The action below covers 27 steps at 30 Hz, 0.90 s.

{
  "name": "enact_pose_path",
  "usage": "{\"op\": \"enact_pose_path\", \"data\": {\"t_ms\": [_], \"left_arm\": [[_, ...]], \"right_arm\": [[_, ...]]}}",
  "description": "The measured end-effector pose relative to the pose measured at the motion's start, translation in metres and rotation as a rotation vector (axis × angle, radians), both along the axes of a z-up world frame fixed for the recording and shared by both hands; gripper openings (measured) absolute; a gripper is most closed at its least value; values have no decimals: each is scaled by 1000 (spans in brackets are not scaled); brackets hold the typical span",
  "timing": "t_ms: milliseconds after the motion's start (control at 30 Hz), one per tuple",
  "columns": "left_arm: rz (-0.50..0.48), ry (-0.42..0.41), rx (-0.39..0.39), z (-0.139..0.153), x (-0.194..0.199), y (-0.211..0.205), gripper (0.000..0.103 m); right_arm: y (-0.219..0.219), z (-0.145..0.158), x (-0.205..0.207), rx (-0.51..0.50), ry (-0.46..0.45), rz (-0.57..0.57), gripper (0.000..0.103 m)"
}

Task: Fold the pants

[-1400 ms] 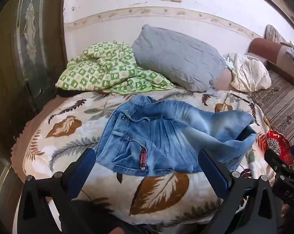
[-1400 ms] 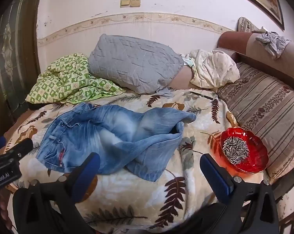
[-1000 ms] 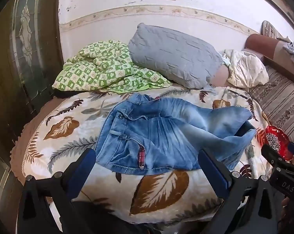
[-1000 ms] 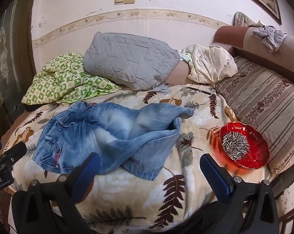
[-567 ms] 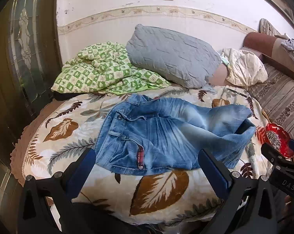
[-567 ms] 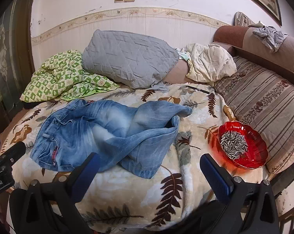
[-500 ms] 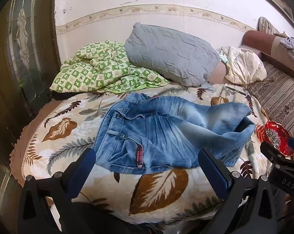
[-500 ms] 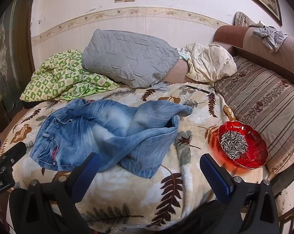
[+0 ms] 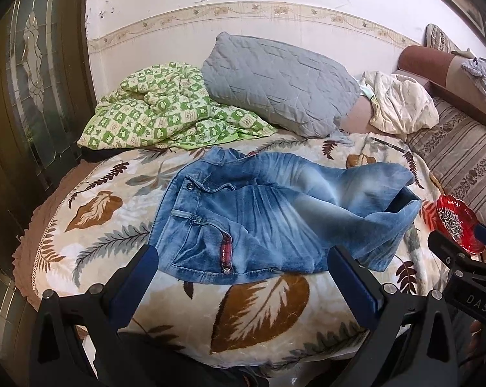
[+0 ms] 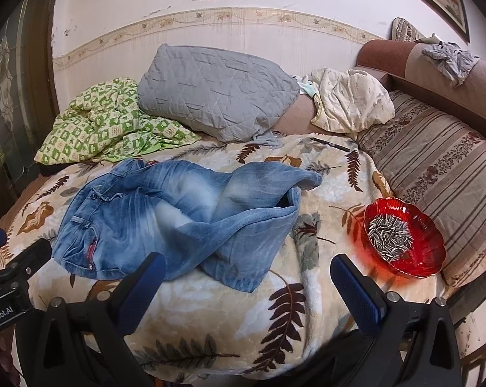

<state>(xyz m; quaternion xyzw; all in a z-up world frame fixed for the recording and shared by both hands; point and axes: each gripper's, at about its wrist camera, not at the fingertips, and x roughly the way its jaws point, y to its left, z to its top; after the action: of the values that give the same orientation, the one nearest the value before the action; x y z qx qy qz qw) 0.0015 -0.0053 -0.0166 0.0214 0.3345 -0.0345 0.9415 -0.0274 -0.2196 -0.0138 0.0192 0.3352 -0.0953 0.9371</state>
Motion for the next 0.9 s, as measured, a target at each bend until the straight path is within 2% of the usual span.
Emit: {"op": "enact_pose_path", "data": {"t_ms": [900], "left_arm": [[4, 18, 1, -4, 4, 0, 103]], "right_arm": [[1, -1, 3, 5, 15, 8, 103]]}}
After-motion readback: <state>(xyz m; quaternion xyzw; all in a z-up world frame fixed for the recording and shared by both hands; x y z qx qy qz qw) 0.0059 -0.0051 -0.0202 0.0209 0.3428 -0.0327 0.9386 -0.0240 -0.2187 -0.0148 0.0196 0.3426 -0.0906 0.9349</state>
